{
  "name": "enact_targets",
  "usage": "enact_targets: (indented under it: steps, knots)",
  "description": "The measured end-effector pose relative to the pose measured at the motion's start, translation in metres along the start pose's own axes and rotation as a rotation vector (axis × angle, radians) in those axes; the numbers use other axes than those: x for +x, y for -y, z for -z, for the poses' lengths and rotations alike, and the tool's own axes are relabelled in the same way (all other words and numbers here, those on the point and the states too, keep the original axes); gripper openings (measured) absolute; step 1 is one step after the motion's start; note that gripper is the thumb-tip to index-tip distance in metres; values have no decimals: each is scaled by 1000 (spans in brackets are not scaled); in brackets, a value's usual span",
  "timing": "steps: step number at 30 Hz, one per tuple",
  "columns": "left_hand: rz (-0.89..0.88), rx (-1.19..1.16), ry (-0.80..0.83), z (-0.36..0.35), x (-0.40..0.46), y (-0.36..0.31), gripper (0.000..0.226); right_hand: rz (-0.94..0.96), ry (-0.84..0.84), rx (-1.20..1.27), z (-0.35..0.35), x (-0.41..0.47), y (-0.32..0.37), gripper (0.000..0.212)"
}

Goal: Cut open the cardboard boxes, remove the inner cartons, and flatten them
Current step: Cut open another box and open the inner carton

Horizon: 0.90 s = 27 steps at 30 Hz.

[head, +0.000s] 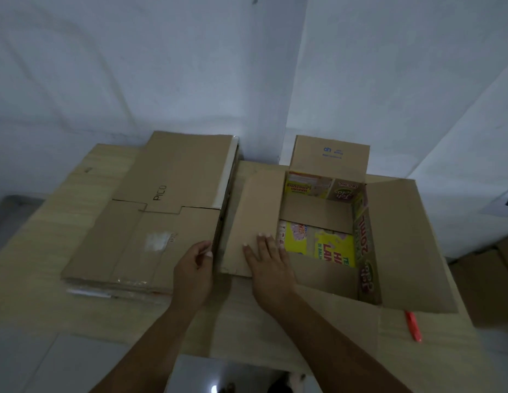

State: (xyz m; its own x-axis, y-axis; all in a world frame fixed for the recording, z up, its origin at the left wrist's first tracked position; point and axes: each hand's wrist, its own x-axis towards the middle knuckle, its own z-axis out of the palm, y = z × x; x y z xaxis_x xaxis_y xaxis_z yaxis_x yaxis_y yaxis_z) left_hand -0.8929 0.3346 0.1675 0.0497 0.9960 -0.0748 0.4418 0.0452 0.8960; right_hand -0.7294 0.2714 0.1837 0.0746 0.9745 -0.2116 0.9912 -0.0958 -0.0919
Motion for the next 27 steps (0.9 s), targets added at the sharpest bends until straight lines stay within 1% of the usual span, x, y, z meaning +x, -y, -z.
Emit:
enact_targets:
  steps: [2, 4, 7, 9, 11, 13, 15, 17, 19, 20, 22, 24, 27]
  knots:
    - [5, -16, 14, 6, -3, 2, 30, -5, -43, 95, 1, 0, 0, 75]
    - [2, -48, 17, 12, -3, 5, 30, 10, -122, 201, 10, -3, 0, 81]
    - [-25, -72, 28, 15, -4, -2, 31, 35, -250, 369, 35, -9, 3, 83]
    - [-70, -102, 29, 14, -4, -13, 30, 38, -372, 479, 54, -11, 6, 85]
    - [-128, -129, 34, 11, -3, -28, 29, 29, -513, 602, 73, -13, 11, 76]
    - [-213, -129, 51, 7, -1, -46, 29, -24, -628, 752, 92, -16, 14, 64]
    - [-329, -108, 74, 1, -1, -65, 30, -102, -677, 887, 107, -21, 12, 61]
    - [-439, -50, 159, -8, -3, -81, 40, -200, -698, 946, 110, -27, 2, 58]
    - [-527, 74, 259, -22, -8, -91, 52, -308, -734, 984, 107, -34, -12, 56]
    - [-557, 120, 283, -30, -12, -95, 56, -355, -765, 1000, 105, -39, -21, 56]
    - [-610, 157, 286, -46, -18, -100, 60, -444, -862, 1020, 104, -53, -38, 63]
    - [-670, 202, 283, -62, -25, -103, 59, -509, -954, 1049, 102, -69, -57, 77]
    - [-738, 265, 283, -85, -36, -107, 56, -584, -1013, 1151, 95, -91, -87, 98]
